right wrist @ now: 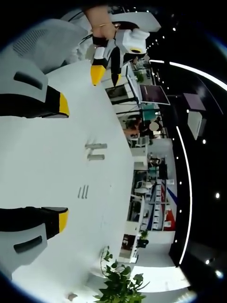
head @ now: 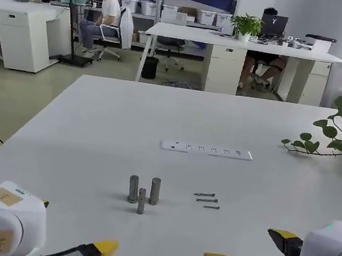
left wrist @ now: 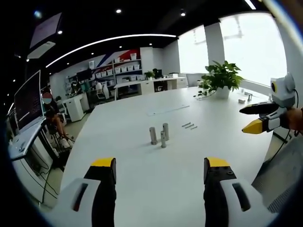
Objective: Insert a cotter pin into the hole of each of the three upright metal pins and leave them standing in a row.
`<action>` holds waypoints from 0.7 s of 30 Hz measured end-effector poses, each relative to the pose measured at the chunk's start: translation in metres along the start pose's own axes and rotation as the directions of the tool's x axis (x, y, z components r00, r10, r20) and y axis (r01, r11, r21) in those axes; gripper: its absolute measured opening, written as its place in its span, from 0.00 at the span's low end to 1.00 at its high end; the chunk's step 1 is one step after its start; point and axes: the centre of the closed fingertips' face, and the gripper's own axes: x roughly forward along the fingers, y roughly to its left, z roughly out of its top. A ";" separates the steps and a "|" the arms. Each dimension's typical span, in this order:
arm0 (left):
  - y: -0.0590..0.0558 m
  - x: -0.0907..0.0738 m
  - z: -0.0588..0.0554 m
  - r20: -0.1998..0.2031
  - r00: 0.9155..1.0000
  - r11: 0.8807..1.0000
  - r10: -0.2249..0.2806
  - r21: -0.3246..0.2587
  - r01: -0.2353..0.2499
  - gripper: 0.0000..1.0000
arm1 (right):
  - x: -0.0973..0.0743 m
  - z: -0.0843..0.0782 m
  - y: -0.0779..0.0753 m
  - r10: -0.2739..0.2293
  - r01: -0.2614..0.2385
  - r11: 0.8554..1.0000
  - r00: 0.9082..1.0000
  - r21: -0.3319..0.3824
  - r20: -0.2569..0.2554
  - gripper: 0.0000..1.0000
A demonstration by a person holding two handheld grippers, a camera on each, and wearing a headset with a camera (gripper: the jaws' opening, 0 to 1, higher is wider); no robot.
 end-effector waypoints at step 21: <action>0.003 0.000 -0.001 0.009 1.000 0.999 -0.029 -0.036 0.029 0.74 | 0.001 0.000 0.001 -0.014 0.014 1.000 1.000 -0.005 -0.010 0.81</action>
